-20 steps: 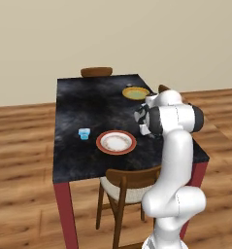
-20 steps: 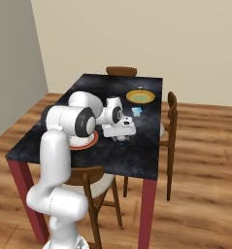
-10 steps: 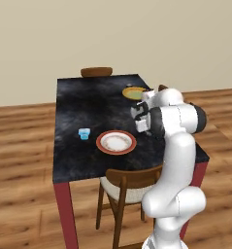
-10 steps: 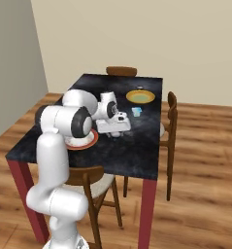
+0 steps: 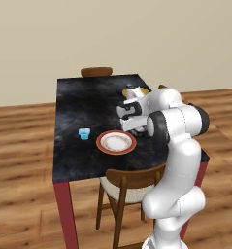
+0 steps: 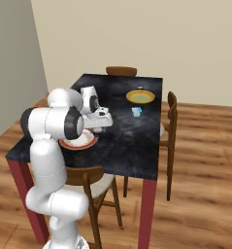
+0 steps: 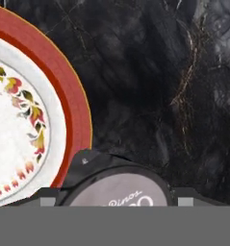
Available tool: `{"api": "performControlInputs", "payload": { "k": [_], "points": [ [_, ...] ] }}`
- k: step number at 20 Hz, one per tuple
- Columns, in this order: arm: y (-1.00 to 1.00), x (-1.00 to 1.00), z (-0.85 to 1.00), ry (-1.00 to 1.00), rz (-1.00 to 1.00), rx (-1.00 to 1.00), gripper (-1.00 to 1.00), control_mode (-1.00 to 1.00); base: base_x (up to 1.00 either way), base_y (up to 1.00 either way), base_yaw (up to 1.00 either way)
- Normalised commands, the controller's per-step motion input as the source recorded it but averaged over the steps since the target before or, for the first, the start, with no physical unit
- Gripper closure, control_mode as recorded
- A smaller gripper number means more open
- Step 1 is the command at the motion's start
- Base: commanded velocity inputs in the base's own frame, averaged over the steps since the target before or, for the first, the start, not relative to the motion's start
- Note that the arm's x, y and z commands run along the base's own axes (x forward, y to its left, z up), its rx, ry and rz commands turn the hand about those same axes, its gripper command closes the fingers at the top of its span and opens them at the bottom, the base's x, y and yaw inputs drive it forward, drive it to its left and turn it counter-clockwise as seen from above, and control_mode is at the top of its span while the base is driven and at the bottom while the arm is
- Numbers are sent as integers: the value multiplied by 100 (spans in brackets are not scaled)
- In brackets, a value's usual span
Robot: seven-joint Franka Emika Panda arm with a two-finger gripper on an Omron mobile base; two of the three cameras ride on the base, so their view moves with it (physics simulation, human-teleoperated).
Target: Place two yogurt containers on each plate.
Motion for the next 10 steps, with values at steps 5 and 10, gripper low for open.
{"api": "performControlInputs", "payload": {
  "k": [5,10],
  "points": [
    [96,-11,0,-2,-1,5,100,-100,0,0,0],
    [65,11,-4,-11,-1,1,100,-100,0,0,0]
  ]
}}
